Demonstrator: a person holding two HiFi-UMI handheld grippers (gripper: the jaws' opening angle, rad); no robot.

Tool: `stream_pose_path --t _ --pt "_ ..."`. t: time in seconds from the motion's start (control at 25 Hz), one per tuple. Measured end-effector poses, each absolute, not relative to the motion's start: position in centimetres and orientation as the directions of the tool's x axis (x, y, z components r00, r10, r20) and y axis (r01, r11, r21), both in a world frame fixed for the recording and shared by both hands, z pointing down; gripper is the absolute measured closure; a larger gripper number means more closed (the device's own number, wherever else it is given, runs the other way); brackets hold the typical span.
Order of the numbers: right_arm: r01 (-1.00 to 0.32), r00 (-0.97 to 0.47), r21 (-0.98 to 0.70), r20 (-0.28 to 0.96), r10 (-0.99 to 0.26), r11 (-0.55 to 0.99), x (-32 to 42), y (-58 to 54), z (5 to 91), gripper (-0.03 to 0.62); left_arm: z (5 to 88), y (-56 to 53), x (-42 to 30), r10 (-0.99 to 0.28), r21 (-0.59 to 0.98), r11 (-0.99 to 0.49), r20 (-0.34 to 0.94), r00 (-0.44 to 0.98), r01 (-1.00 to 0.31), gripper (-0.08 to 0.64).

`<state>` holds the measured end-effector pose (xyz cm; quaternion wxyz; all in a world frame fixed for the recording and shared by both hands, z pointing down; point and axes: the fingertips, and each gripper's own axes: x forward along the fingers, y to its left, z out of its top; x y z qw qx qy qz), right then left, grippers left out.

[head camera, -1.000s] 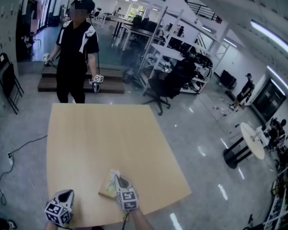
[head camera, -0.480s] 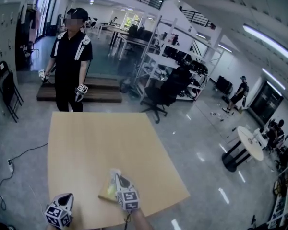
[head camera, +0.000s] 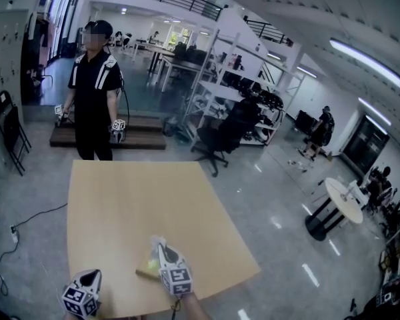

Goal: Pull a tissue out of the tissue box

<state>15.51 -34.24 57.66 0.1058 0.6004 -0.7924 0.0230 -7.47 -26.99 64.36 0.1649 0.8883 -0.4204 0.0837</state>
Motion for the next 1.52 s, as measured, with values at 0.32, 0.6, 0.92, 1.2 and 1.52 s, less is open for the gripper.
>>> stream_pose_path --t 0.32,0.6,0.92,1.2,1.52 --pt "-0.963 -0.246 0.066 0.178 -0.953 0.261 14.9 -30.3 56.7 0.581 63.0 -25.5 -7.5 -0.714 0.211 -0.615 0.258 0.651 -0.759 0.552" --pt "-0.969 -0.222 0.072 0.166 -0.961 0.237 14.7 -26.4 56.4 0.581 62.4 -24.2 -7.0 -0.708 0.2 -0.635 0.235 0.666 -0.746 0.552" --pt "-0.976 -0.199 0.057 0.162 -0.967 0.21 14.3 -21.8 56.6 0.581 61.1 -22.4 -7.1 -0.708 0.187 -0.65 0.203 0.676 -0.737 0.552" --pt "-0.98 -0.181 0.05 0.16 -0.97 0.191 13.2 -17.9 57.0 0.581 60.3 -20.7 -7.6 -0.713 0.187 -0.651 0.181 0.677 -0.736 0.552" --pt "-0.983 -0.174 0.034 0.159 -0.972 0.182 12.7 -14.2 57.7 0.581 59.4 -19.0 -7.6 -0.712 0.181 -0.659 0.162 0.683 -0.73 0.552"
